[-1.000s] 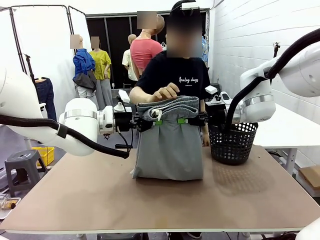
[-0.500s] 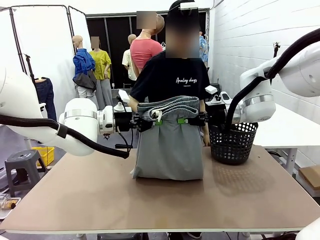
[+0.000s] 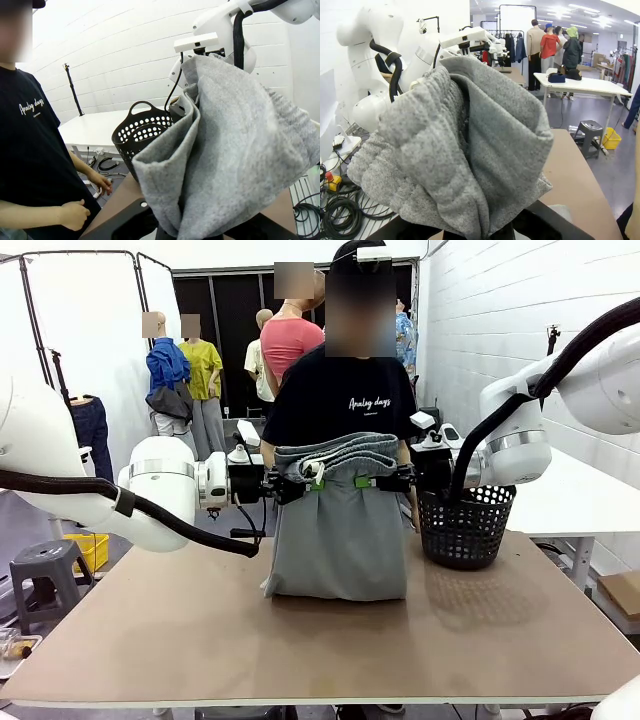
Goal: Fold the training pants.
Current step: Fold the Training pants in half.
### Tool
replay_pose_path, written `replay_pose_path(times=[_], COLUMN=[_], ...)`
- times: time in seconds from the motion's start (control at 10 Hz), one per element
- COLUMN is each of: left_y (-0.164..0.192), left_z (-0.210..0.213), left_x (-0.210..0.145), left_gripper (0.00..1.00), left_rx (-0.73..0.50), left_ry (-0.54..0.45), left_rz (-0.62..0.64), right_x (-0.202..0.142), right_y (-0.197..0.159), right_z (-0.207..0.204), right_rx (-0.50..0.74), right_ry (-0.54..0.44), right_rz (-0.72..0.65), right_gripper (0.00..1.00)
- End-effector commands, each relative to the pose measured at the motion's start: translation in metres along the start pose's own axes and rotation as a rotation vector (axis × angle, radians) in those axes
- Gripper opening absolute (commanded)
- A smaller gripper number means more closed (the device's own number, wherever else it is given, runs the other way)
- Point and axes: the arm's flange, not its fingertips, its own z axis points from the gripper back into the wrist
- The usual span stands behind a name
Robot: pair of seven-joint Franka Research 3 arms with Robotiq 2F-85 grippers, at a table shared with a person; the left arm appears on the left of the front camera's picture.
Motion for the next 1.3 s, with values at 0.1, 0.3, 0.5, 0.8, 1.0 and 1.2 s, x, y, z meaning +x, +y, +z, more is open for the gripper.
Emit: replay_pose_path(times=[0.1, 0.3, 0.5, 0.8, 1.0, 1.2], left_y=[0.0009, 0.0009, 0.0009, 0.0009, 0.0009, 0.0009], left_z=[0.0010, 0.0010, 0.0010, 0.0010, 0.0010, 0.0010], left_x=[0.0040, 0.0040, 0.0040, 0.0040, 0.0040, 0.0040], left_gripper=[0.00, 0.00, 0.00, 0.00, 0.00, 0.00], left_rx=[0.013, 0.013, 0.013, 0.013, 0.013, 0.013], left_ry=[-0.006, -0.006, -0.006, -0.006, -0.006, -0.006], left_rz=[-0.004, -0.004, -0.004, -0.004, -0.004, -0.004], right_x=[0.0014, 0.0014, 0.0014, 0.0014, 0.0014, 0.0014], right_y=[0.0005, 0.0005, 0.0005, 0.0005, 0.0005, 0.0005], right_z=[-0.0002, -0.0002, -0.0002, -0.0002, -0.0002, -0.0002], right_rx=[0.003, 0.003, 0.003, 0.003, 0.003, 0.003], right_ry=[-0.005, -0.005, -0.005, -0.005, -0.005, -0.005], right_rz=[0.001, 0.001, 0.001, 0.001, 0.001, 0.001], right_gripper=[0.00, 0.00, 0.00, 0.00, 0.00, 0.00])
